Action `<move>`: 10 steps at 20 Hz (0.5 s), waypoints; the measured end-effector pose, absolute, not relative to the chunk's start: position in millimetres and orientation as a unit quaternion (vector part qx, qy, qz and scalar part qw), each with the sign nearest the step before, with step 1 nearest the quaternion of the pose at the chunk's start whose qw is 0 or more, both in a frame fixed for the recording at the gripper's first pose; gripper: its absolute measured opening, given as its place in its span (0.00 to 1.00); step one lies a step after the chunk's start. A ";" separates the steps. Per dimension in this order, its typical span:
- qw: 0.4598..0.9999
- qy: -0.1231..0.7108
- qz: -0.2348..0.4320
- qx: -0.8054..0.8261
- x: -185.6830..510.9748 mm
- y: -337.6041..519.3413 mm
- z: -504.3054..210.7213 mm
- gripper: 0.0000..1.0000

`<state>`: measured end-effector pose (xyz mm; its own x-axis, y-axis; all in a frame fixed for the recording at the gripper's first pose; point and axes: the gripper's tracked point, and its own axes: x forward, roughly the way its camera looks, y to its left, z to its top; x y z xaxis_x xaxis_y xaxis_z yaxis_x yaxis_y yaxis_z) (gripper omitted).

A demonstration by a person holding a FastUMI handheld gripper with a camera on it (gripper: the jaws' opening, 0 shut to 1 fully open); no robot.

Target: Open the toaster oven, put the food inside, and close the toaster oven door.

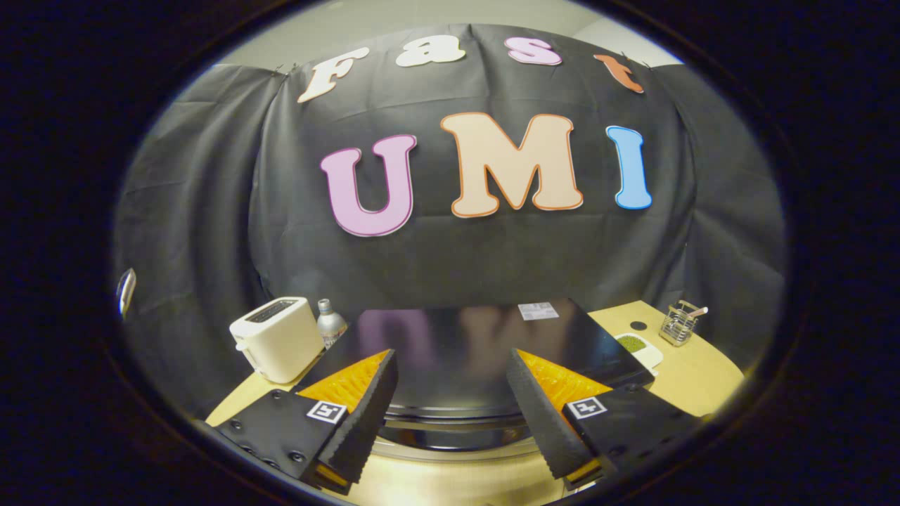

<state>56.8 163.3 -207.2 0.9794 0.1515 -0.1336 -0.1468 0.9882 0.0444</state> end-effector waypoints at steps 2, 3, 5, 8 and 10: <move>0.994 0.077 0.071 0.011 57.5 163.5 -218.1 0.97; 0.994 0.084 0.070 0.009 56.8 163.4 -225.9 0.97; 0.995 0.076 0.068 0.005 56.0 163.4 -229.4 0.98; 0.996 0.071 0.060 0.008 53.6 162.3 -233.0 0.99; 0.997 0.060 0.056 0.012 48.8 161.3 -232.8 0.98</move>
<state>48.8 161.3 -232.8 0.9865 0.1127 -0.1187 -0.1098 0.9935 0.0308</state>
